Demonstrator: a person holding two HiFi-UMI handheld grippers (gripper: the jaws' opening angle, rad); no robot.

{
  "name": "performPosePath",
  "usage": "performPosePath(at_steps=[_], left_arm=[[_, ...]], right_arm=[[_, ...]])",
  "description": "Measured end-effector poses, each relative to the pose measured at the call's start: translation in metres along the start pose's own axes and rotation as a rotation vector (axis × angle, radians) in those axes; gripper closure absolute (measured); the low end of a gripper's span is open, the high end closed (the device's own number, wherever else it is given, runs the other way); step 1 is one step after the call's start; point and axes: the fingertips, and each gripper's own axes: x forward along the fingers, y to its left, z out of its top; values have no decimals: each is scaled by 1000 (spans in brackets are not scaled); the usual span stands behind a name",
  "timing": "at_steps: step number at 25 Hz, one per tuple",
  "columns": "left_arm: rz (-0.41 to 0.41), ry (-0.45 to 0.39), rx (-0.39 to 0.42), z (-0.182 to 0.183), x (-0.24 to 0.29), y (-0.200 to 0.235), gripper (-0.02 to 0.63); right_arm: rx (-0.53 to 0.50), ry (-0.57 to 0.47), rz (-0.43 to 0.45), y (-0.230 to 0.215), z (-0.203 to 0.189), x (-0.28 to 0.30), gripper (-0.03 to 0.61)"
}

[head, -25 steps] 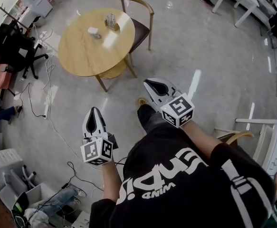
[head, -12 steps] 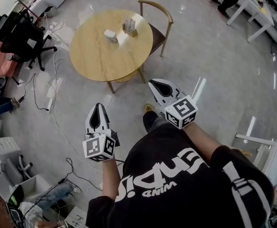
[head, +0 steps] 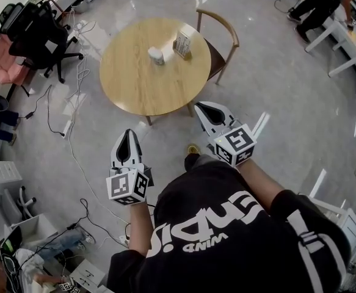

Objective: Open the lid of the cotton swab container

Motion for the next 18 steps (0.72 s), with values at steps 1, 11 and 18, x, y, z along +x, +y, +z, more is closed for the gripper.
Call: performPosePath(at_steps=[1,11,18], left_arm=[[7,-2,-2,2,5,0,604],[71,-16,4,14,56,9,604],[95,-17,3,19,79,17,604]], right_arm=[[3,0,9,-4,2,5,575],[-10,11,95,-42,14,55,575],[-11,13,121,-59,20,81,575]])
